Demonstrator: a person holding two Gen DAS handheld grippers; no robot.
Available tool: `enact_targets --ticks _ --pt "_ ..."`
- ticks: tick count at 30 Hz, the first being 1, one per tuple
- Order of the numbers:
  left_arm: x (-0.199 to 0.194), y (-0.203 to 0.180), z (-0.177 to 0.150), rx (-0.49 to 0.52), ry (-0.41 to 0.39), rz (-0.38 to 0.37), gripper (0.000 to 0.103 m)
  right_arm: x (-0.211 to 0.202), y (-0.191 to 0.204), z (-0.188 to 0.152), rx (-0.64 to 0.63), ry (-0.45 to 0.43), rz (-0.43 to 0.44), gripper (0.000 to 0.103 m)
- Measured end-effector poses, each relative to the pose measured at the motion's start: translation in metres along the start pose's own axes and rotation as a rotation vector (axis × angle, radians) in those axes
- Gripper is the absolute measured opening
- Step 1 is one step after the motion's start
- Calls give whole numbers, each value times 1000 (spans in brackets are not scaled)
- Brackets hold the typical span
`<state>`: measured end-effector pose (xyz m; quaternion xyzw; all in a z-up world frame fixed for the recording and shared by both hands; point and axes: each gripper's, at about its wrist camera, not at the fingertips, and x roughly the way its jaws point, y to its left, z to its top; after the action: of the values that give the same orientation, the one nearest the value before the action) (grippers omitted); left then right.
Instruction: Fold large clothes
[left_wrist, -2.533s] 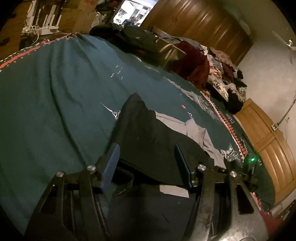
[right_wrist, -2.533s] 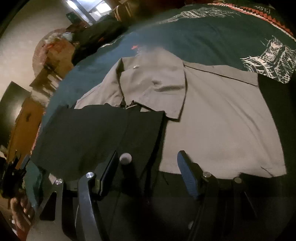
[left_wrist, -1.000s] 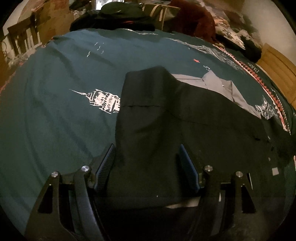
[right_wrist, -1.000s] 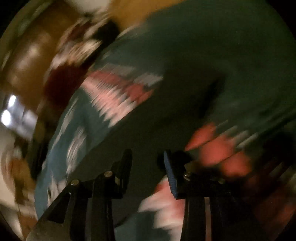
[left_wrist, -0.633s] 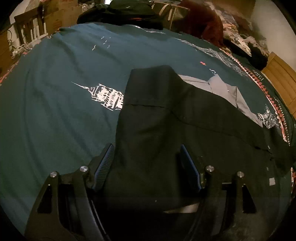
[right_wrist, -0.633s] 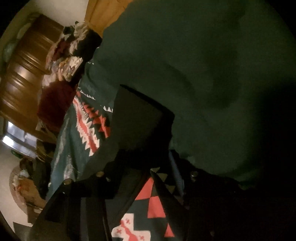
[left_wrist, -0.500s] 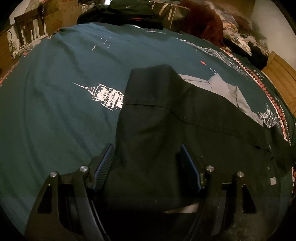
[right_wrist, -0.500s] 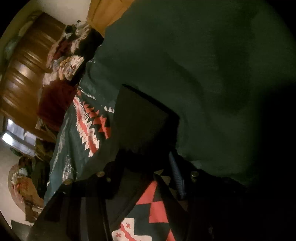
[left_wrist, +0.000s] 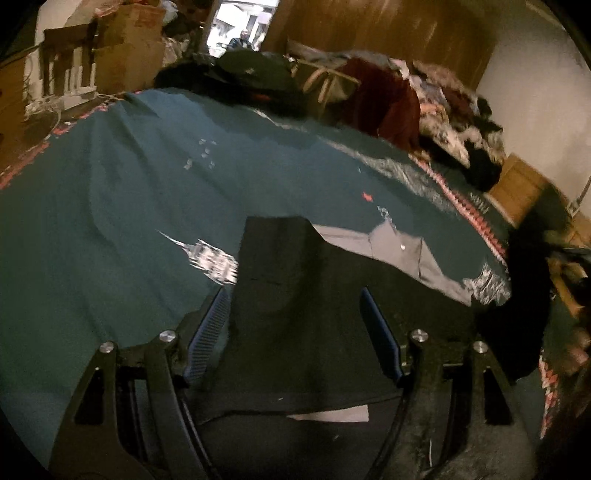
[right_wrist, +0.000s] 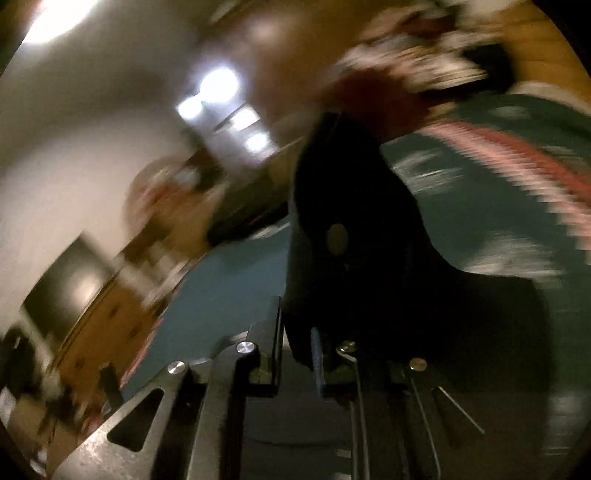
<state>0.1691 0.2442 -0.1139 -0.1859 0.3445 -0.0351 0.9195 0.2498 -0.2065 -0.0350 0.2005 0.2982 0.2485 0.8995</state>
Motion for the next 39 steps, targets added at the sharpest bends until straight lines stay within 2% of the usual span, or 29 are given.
enact_targets --ticks 2,4,6,8,10,11,13,15,19,21,23,24,26,27,29,31,32,34,36,39 --pt "-3 15 -1 -26 4 14 74 67 41 -21 -25 74 62 17" --pt "-3 29 -5 -41 21 41 74 132 73 -51 -72 157 74 17" --pt "0 40 -9 -56 39 54 74 183 88 -83 -86 257 84 19" --pt "3 48 -14 -73 53 59 74 223 95 -118 -94 359 71 24" --pt "7 49 -17 -79 59 54 74 236 95 -137 -79 425 68 25" --pt "8 48 -20 -78 63 45 74 233 96 -141 -79 424 73 25" --pt "13 41 -22 -62 77 29 74 209 90 -138 -88 387 78 35" --pt "23 26 -24 -6 100 8 74 175 76 -134 -82 339 73 41" --pt "26 16 -27 12 134 -33 75 119 9 -124 -27 302 -43 47" --pt "24 24 -30 -24 160 -24 75 109 -34 -130 58 357 -101 47" --pt "16 34 -34 -54 174 -2 75 121 -68 -137 84 452 -186 37" --pt "7 41 -37 -62 178 16 75 120 -78 -143 85 475 -160 28" --pt "-11 48 -40 -41 169 49 75 100 -82 -142 95 489 -149 30" --pt "-20 47 -40 -17 163 79 75 80 -77 -138 79 491 -182 41" --pt "-39 33 -40 53 132 142 75 46 -62 -132 6 443 -221 44" --pt "-57 11 -42 106 86 160 75 4 -28 -131 -96 378 -297 52" --pt "-67 -5 -43 141 56 156 76 -14 -9 -133 -140 343 -326 54" --pt "-86 -38 -47 208 -11 156 79 -47 27 -139 -199 258 -375 70" --pt "-106 -66 -50 223 -75 117 85 -77 61 -146 -235 165 -406 79" --pt "-138 -104 -57 265 -176 96 89 -108 109 -158 -302 49 -451 82"
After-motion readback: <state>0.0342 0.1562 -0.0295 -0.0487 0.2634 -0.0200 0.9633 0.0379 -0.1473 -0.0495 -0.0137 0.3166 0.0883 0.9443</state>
